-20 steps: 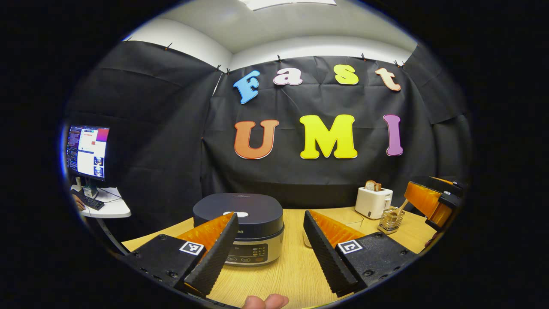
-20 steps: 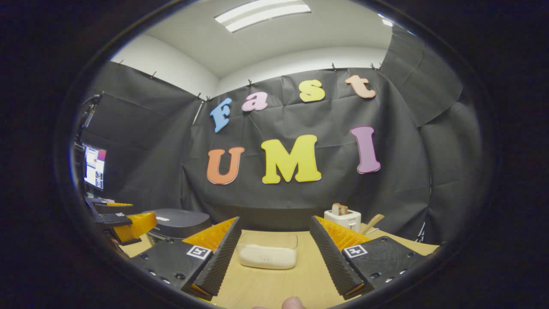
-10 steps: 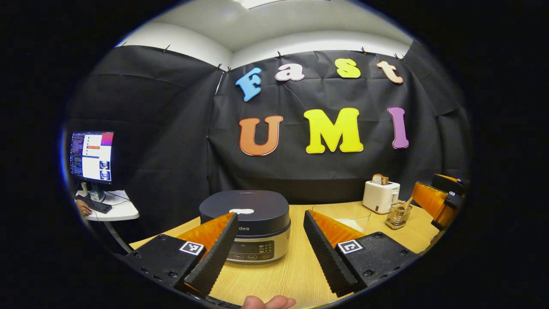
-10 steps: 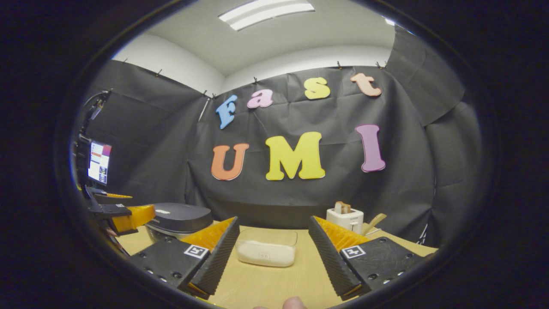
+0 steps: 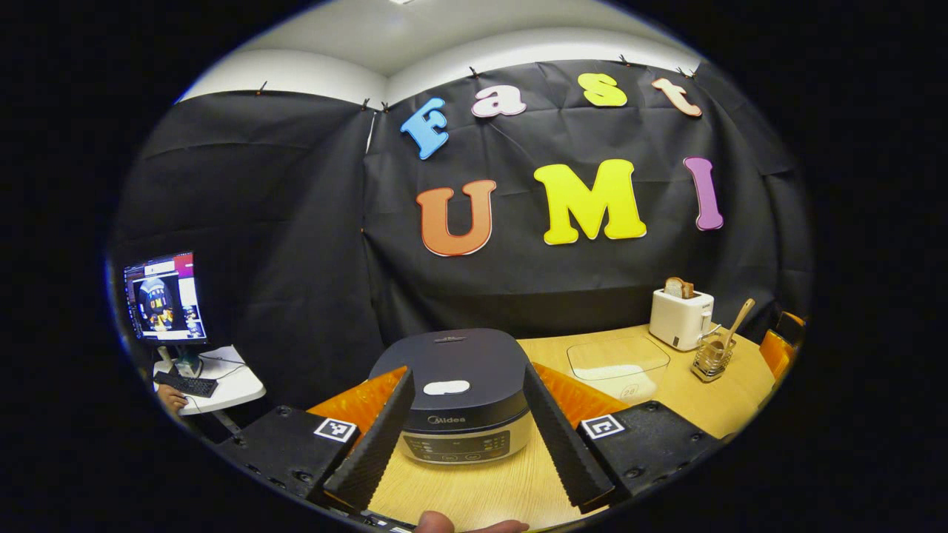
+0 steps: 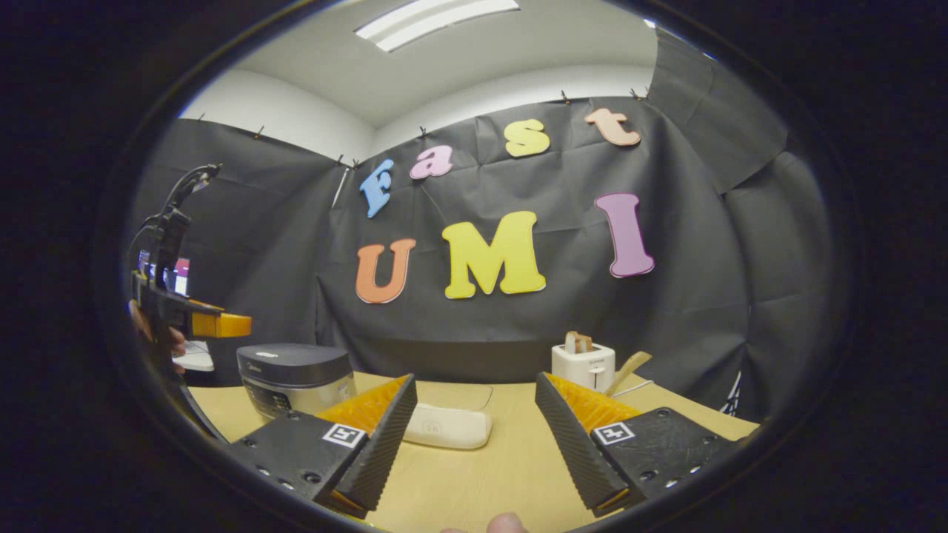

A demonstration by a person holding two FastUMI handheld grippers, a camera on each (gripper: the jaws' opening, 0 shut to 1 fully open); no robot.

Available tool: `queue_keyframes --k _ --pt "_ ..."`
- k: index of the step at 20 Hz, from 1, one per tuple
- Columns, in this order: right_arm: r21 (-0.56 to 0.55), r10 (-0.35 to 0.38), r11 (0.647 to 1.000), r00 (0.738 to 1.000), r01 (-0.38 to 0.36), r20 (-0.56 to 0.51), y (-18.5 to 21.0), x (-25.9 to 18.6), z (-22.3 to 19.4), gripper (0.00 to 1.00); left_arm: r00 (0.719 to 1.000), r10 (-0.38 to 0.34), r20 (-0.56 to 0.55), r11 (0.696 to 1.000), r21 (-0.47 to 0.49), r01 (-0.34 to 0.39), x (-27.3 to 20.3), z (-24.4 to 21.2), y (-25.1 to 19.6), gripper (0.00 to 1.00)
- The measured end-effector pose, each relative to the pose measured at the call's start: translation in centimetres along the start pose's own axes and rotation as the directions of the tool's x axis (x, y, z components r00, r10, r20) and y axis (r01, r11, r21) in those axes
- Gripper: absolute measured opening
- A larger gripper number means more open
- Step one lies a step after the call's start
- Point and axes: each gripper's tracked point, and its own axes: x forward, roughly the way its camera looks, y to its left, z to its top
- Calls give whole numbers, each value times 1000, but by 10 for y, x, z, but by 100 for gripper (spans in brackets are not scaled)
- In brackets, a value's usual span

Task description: Close the left gripper, press the button to open the rice cooker; take a wooden spoon from the chopstick holder with the right hand, scoop a spoonful of rice and pour it into the rice cooker, then put the wooden spoon back into the chopstick holder.

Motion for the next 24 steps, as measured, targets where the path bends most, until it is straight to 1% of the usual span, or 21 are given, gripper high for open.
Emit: queue_keyframes --k 1,4,5,7,8,9,11,12,13,14,15,16,17,18,19,22,23,24 --pt "5 13 1000 1000 -13 -11 -1 0 -4 95 1000 -15 -21 1000 -5 15 6 4 -1 92" --pt "15 40 999 999 -39 -25 -6 -2 -6 95 995 -39 -89 999 -17 38 23 12 1 83" --pt "13 43 999 999 -43 -22 -9 -2 -7 95 992 -39 -121 999 -23 37 29 11 4 81" --pt "17 47 999 999 -47 -15 -15 -3 -7 95 982 -30 -189 999 -38 23 42 7 11 73" --pt "23 49 999 999 -49 -16 -17 -3 -8 95 976 -22 -216 999 -41 13 46 5 16 67" --pt "25 50 998 998 -50 -22 -20 -3 -10 95 973 0 -233 999 -31 -7 52 4 23 65" --pt "19 45 999 998 -44 -33 -26 -3 -13 95 959 24 -282 1000 -10 -28 60 -5 32 54" --pt "17 40 999 999 -39 -33 -30 -3 -11 95 951 31 -307 999 -14 -37 63 -10 36 42" --pt "17 36 999 999 -35 -31 -32 -4 -11 91 944 35 -328 999 -25 -46 66 -14 39 36" --pt "19 37 999 999 -36 -26 -33 -5 -9 95 936 32 -350 998 -47 -52 68 -21 42 26" --pt "19 40 999 999 -40 -25 -33 -4 -10 91 929 25 -370 996 -74 -56 71 -27 43 20" --pt "16 43 999 999 -43 -26 -33 -4 -10 95 924 9 -383 993 -104 -53 72 -30 42 12" --pt "13 43 999 999 -43 -26 -33 -4 -10 95 918 -9 -398 990 -132 -48 73 -34 40 10" --pt "9 43 999 999 -42 -27 -33 -3 -10 95 909 -24 -416 987 -154 -44 76 -40 37 5" --pt "6 43 999 999 -43 -26 -33 -4 -10 95 901 -45 -431 985 -170 -32 77 -45 32 4" --pt "3 44 999 999 -43 -27 -32 -3 -12 95 880 -75 -468 984 -179 -11 80 -56 26 3" --pt "3 44 999 999 -44 -29 -31 -3 -13 95 885 -77 -460 984 -177 -6 84 -54 27 3" --pt "2 42 999 999 -42 -30 -32 -3 -14 95 876 -84 -475 980 -196 -12 82 -57 27 3"
